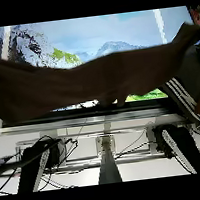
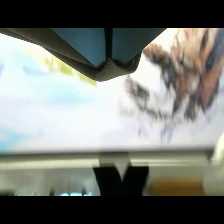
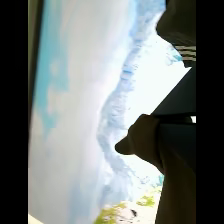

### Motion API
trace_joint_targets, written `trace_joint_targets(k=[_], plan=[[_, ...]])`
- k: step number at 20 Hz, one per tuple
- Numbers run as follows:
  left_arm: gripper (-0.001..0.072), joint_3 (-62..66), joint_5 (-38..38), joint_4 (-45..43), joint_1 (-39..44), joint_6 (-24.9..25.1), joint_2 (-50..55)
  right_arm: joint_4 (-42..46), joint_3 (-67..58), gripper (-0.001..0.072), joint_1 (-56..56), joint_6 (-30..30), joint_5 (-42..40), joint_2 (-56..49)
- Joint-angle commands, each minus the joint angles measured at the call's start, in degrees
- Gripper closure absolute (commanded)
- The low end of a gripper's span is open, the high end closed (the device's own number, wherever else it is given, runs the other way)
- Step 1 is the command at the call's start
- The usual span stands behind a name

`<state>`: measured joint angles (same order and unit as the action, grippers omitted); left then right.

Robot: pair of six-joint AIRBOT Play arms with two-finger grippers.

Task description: Fold the clothes and pants, and hang the long-sleeved shirts on hangers.

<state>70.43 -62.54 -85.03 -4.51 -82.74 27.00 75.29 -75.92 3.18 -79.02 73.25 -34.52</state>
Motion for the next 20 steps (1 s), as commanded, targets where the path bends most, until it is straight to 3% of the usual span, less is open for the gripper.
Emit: trace_joint_targets(k=[1,7,11,14,15,16,17,18,20], plan=[[0.0698,-11.8,-0.8,0.6,-0.3,-2.6,3.5,-0.6,4.8,0.0699,0.0,0.2,3.3,-5.7],[0.0697,-32.4,32.3,16.7,-0.2,-3.5,24.8,-5.6,12.5,0.0698,0.0,0.2,-26.7,-27.1],[0.0697,-32.5,45.7,33.8,-0.2,-3.4,38.6,-7.6,12.5,0.0698,0.0,0.2,-40.5,-37.8],[0.0685,-32.5,52.3,39.3,-0.2,-3.4,41.7,-7.7,12.5,0.0676,0.0,0.2,-45.5,-41.0],[0.0629,-32.5,53.4,39.3,-0.2,-3.5,41.7,-7.4,12.5,0.0579,0.0,0.2,-46.6,-41.1],[0.0354,-32.4,53.8,39.2,-0.2,-3.4,41.7,-7.4,12.5,0.0342,0.0,0.2,-47.5,-41.1],[0.0049,-32.3,53.8,39.2,-0.2,-3.4,41.7,-6.6,12.3,0.0176,0.0,0.2,-47.6,-41.1],[0.0004,-32.2,53.7,39.1,-0.2,-3.4,41.6,-3.9,12.0,0.0175,0.0,0.2,-46.8,-41.0],[0.0003,-32.2,52.7,37.3,-0.5,-3.4,40.3,1.4,10.9,0.0185,0.5,0.2,-41.4,-40.6]])
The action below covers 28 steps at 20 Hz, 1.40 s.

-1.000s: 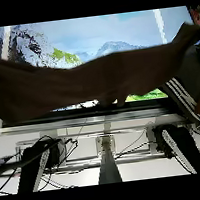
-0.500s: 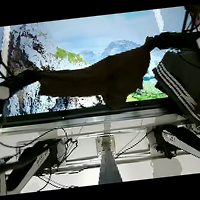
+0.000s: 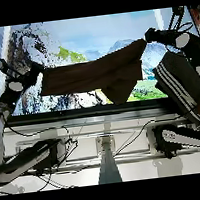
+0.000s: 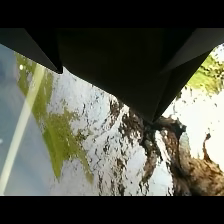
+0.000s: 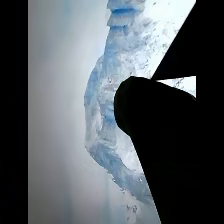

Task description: Fold the clothes and pants, and hang the long-sleeved shirts on hangers.

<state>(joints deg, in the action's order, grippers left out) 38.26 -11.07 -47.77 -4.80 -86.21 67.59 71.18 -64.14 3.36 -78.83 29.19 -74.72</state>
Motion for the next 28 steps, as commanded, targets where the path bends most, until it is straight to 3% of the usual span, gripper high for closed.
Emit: trace_joint_targets(k=[1,3,4,6,8,10,13,15,19,21,26,28], plan=[[0.0003,0.0,-0.2,-2.8,-0.7,0.1,-1.6,7.0,-1.3,0.0208,1.2,0.0,6.2,-0.1],[0.0008,0.0,-4.1,-9.1,-2.5,0.1,-4.4,7.7,-1.4,0.0368,4.2,0.1,15.1,0.0],[0.0009,0.0,-7.3,-11.1,-4.1,0.1,-5.9,7.7,-1.2,0.0371,5.7,0.4,19.2,-0.2],[0.0009,0.0,-14.6,-12.2,-7.5,0.1,-7.7,5.4,-0.5,0.0371,8.8,4.4,26.1,-1.4],[0.0009,0.0,-21.7,-12.3,-10.2,0.3,-8.0,-2.3,-0.3,0.0369,10.7,12.6,32.1,-3.7],[0.0009,0.0,-26.1,-12.3,-11.3,3.7,-8.0,-9.0,-0.3,0.0289,10.3,21.2,36.0,-6.4],[0.0009,0.0,-29.0,-12.2,-11.3,4.6,-8.0,-12.5,-0.3,0.022,7.0,30.1,34.9,-10.4],[0.001,0.0,-29.1,-12.2,-11.3,4.6,-8.0,-12.3,-0.3,0.0219,4.2,33.6,29.7,-12.5],[0.0009,0.0,-29.1,-12.2,-11.3,4.6,-8.0,-10.9,-0.3,0.0219,0.9,31.9,14.0,-14.5],[0.001,0.0,-29.1,-12.3,-11.3,4.6,-8.0,-10.4,-0.4,0.0219,1.0,26.2,9.6,-15.5],[0.001,0.0,-29.1,-12.3,-11.3,4.6,-8.0,-8.4,-0.5,0.0221,2.4,17.6,9.3,-17.2],[0.001,0.0,-29.1,-12.3,-11.3,4.6,-8.0,-9.7,-1.5,0.0262,2.4,16.3,11.5,-18.1]])
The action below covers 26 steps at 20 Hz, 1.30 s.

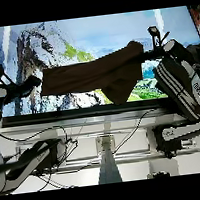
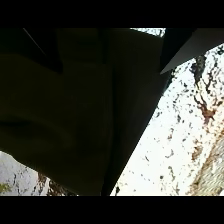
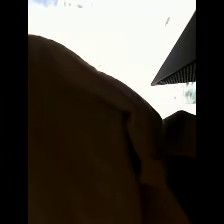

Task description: Fold the clothes and pants, and hang the long-sleeved shirts on hangers.

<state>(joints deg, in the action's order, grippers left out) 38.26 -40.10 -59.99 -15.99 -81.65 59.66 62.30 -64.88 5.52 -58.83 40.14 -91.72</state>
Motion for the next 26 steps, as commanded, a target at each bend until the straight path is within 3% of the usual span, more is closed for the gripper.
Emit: trace_joint_targets(k=[1,3,5,6,10,12,14,19,21,26], plan=[[0.0009,0.0,-0.1,0.0,-0.1,0.0,0.0,-2.7,-1.3,0.0265,0.2,-3.7,2.2,-1.7],[0.0009,0.0,-0.1,0.0,-0.1,0.0,0.0,-5.8,-1.7,0.0347,0.1,-3.5,4.8,-2.8],[0.001,0.0,-0.4,0.0,-0.1,0.0,0.0,-6.2,-1.7,0.062,0.0,-3.1,5.1,-3.0],[0.001,0.0,-1.5,0.0,-0.1,0.0,0.0,-5.8,-1.7,0.0698,0.0,-3.0,5.1,-2.6],[0.0017,-0.1,-13.3,0.0,0.0,0.1,1.2,-0.8,-1.7,0.0697,0.1,-2.8,4.8,0.6],[0.0112,-0.1,-17.7,0.1,0.4,1.7,3.8,-0.3,-1.7,0.0697,0.1,-1.6,4.9,1.8],[0.0112,0.0,-17.9,1.6,1.5,6.5,6.6,-0.4,-1.7,0.0697,0.1,-1.6,4.9,2.1],[0.0113,0.0,-17.6,17.6,1.7,18.3,12.7,-0.4,-1.7,0.0698,0.1,-1.6,4.9,2.1],[0.0123,0.0,-17.0,19.5,1.7,19.6,15.0,-0.4,-1.7,0.0697,0.1,-1.6,4.9,2.1],[0.0373,0.1,-14.3,19.6,1.7,19.6,18.1,-0.4,-1.7,0.0698,0.1,-1.6,5.4,2.1]])
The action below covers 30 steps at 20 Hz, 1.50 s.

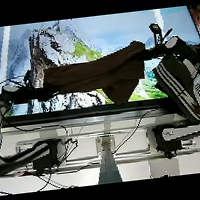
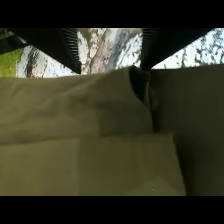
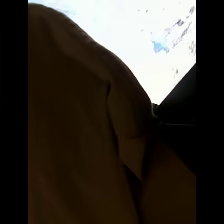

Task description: Fold the clothes and pants, and hang the long-sleeved shirts on hangers.

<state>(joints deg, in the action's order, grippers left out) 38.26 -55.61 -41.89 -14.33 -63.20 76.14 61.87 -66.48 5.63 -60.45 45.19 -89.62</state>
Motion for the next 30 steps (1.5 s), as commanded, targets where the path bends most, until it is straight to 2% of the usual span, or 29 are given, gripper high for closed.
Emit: trace_joint_targets(k=[1,2,5,7,8,17,18,20,21,23,25,30], plan=[[0.0442,0.3,1.2,1.4,-0.1,1.2,1.6,0.0,-0.1,0.0698,0.0,0.0,0.3,0.0],[0.0503,0.6,1.2,1.5,-0.1,1.2,1.6,0.0,-0.1,0.0697,0.0,0.0,0.3,0.0],[0.0513,2.6,1.2,1.5,-0.1,1.1,1.6,0.0,-0.1,0.0697,0.0,0.0,0.3,0.0],[0.0655,4.2,1.2,1.5,-0.1,1.1,1.6,0.0,-0.1,0.0698,0.0,0.0,0.4,0.0],[0.0696,4.7,1.3,1.5,-0.1,1.1,1.6,0.0,-0.1,0.0697,0.0,0.0,0.4,0.0],[0.0696,8.0,0.3,1.5,-0.1,3.4,-1.1,0.1,-0.1,0.0698,0.0,0.1,3.4,2.7],[0.066,8.2,-1.0,1.4,-0.1,3.4,-1.6,0.1,-0.1,0.0698,0.0,0.1,3.4,3.6],[0.0241,8.2,-4.4,-0.1,-0.1,3.3,-1.6,0.1,-0.1,0.0698,0.0,0.1,3.5,5.0],[0.02,8.2,-6.3,-2.5,0.0,2.0,-1.4,0.1,-0.1,0.0698,0.0,0.1,3.5,5.2],[0.02,8.2,-8.6,-9.2,-0.1,-2.4,-0.8,0.1,-0.1,0.0698,0.0,0.1,3.5,5.3],[0.02,8.2,-8.7,-13.1,-0.1,-4.4,-0.1,0.1,-0.1,0.0697,0.0,0.1,3.4,5.3],[0.0201,8.2,-8.7,-11.1,0.4,-4.5,3.7,0.1,-0.1,0.0698,0.0,0.1,3.5,5.3]])
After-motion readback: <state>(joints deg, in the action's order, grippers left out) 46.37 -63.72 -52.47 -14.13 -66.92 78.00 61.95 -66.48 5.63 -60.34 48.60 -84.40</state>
